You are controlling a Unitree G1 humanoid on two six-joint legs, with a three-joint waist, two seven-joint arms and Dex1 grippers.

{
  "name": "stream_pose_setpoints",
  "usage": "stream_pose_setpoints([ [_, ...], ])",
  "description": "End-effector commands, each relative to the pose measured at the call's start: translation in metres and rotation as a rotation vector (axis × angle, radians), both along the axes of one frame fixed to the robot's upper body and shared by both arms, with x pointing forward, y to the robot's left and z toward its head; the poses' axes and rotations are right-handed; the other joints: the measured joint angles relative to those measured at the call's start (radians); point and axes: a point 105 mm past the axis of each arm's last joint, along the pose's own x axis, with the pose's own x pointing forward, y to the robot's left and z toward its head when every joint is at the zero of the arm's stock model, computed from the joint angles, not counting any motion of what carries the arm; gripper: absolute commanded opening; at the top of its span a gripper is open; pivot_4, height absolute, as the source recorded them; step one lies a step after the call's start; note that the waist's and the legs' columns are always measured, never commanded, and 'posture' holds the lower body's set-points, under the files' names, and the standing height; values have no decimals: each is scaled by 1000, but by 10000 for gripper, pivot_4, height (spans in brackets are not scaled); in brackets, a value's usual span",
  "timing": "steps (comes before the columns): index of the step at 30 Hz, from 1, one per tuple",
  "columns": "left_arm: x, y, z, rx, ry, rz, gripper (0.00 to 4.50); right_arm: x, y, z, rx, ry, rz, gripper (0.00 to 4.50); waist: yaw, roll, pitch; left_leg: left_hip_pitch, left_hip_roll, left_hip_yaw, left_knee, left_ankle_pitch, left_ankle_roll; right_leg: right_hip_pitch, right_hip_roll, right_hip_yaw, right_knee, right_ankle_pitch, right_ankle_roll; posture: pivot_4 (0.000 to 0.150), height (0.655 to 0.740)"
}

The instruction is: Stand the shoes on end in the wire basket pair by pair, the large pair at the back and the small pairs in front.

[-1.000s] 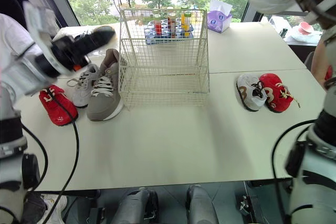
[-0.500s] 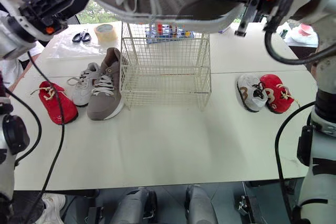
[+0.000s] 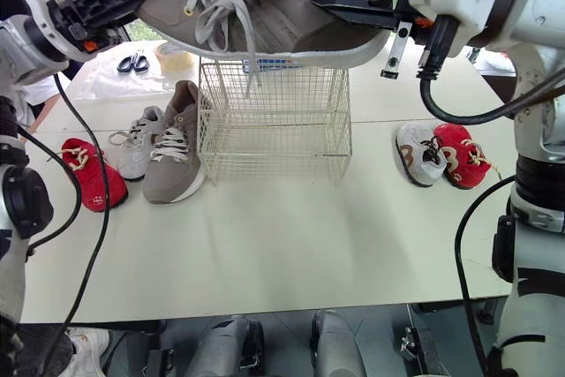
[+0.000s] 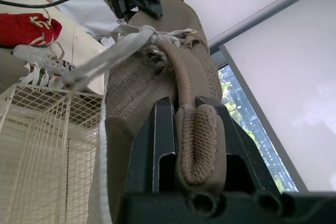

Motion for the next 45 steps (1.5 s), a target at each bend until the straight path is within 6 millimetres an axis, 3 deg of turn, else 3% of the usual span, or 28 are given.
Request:
stream_pose_setpoints([
  [1, -17, -15, 18, 10, -108, -108, 6850, -13, 5, 12, 11, -68, 20, 1645, 1, 0, 0, 0, 0, 0, 0, 0, 0, 0, 0, 0, 0, 0, 0, 1500, 7400],
  [5, -14, -13, 19, -50, -89, -89, 6850, -11, 3, 9, 18, -49, 8, 1645, 2, 0, 0, 0, 0, 0, 0, 0, 0, 0, 0, 0, 0, 0, 0, 1500, 7400],
  [10, -11, 0, 28, -248, -52, -23, 6447, 4, -25, 17, 230, 51, -74, 25113, 3, -1, 0, 0, 1, -4, 1, 0, 0, 1, -1, 0, 1, 0, 0, 1500, 7400],
  [13, -12, 7, 22, -368, -44, 27, 6447, 9, -54, 27, 465, 136, -69, 41532, 2, -1, 0, 0, 1, -4, 1, 0, 0, 1, -2, 0, 2, 0, 0, 1500, 7400],
  [14, -13, 7, 17, -400, -36, 48, 6447, 9, -62, 28, 545, 187, -51, 44703, 1, -1, 0, 0, 1, -4, 1, 0, 0, 1, -2, 0, 2, 0, 0, 1500, 7400],
  [18, -26, 10, 4, -647, -48, 145, 6447, 17, -91, 0, 961, 485, 68, 44703, 5, -2, 0, 2, 2, -7, 1, 0, 0, 5, -3, -1, 4, 0, 0, 1500, 7400],
  [21, -29, 9, 3, -789, -22, 201, 6447, 25, -99, -23, 1215, 612, 152, 44703, 6, -3, 0, 3, 1, -9, 2, 1, -1, 8, -3, -2, 3, 1, 0, 1500, 7400],
  [22, -28, 6, 2, -815, -8, 211, 6447, 29, -93, -33, 1269, 654, 174, 44703, 6, -3, 0, 3, 1, -9, 2, 1, -2, 8, -3, -2, 3, 2, -1, 1500, 7400],
  [25, -26, -6, 1, -856, 32, 211, 6447, 40, -50, -55, 1308, 786, 245, 44703, 2, -2, -1, 6, 1, -9, 2, 1, -2, 9, -2, -2, 3, 2, -1, 1500, 7400],
  [29, -24, -25, -3, -853, 84, 170, 6447, 43, 5, -50, 1301, 864, 381, 44703, 1, -1, -1, 7, 1, -9, 2, 1, -2, 10, -1, -2, 4, 2, -1, 1500, 7400],
  [32, -25, -34, -7, -836, 98, 158, 6447, 45, 25, -45, 1283, 872, 422, 44703, 5, -2, -1, 6, 1, -9, 2, 1, -2, 10, -1, -2, 3, 2, -1, 1500, 7400],
  [37, -26, -47, -19, -814, 136, 142, 6447, 49, 41, -36, 1251, 868, 479, 44703, 4, -2, -1, 5, 0, -10, 2, 1, 0, 12, -1, -2, 0, 3, 0, 1500, 7400],
  [45, -28, -65, -43, -728, 175, 154, 6447, 49, 46, -24, 1254, 846, 563, 44703, 1, -2, -1, 5, 0, -10, 2, 0, 0, 13, 0, -3, -1, 3, 0, 1500, 7400],
])
